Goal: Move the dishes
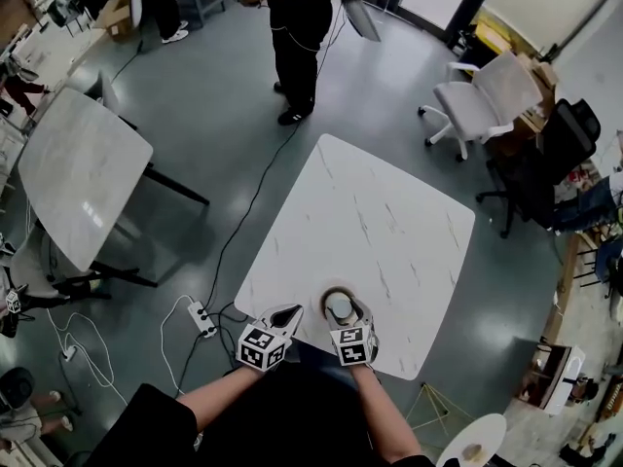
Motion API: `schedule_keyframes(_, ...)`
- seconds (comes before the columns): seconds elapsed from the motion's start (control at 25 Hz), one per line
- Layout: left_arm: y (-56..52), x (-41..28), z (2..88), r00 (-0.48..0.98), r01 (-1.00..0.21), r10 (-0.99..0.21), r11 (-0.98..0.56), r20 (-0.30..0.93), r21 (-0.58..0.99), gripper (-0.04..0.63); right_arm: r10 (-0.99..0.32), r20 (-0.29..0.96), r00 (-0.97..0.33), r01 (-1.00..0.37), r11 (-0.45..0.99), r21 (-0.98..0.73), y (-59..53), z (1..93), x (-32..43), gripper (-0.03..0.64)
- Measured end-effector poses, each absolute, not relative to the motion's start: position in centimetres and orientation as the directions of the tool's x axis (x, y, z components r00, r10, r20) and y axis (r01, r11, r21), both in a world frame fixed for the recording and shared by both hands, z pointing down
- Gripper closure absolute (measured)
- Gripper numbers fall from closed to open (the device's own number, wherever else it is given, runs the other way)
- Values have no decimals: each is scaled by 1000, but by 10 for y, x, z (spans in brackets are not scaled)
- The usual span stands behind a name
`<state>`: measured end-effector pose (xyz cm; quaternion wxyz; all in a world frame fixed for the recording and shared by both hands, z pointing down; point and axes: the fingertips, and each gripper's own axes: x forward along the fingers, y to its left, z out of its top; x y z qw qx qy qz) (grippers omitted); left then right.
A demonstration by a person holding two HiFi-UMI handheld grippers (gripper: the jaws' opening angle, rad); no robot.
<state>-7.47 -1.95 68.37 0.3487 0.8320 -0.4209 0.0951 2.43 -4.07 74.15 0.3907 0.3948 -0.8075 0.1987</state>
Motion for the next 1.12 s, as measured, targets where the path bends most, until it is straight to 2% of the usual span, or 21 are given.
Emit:
schedule_keyframes(0.44,-4,-78,672,728,-673,-566,-481,387,562,578,-636,660,-399,-891,439,-116,-33,677,36,330)
schedule_keyframes(0.64,-7,-72,662,753,-641,-571,-522,327,563,578,-685,617,-387,-909,395,-132,-26,650,38,330)
schedule_keyframes(0.8,-3,-62,661,799,-585,-524,-565,295,583,575,-724,576,-380,-916,379,-130,-17,631,38,330)
schedule_keyframes(0.96,2,-51,657,866,-485,-436,-608,246,628,491,-759,530,-378,-925,337,-176,-8,615,37,330)
schedule_keyframes(1.12,0,-38,653,917,-379,-350,-618,191,689,444,-792,479,-378,-925,304,-228,-11,595,40,330)
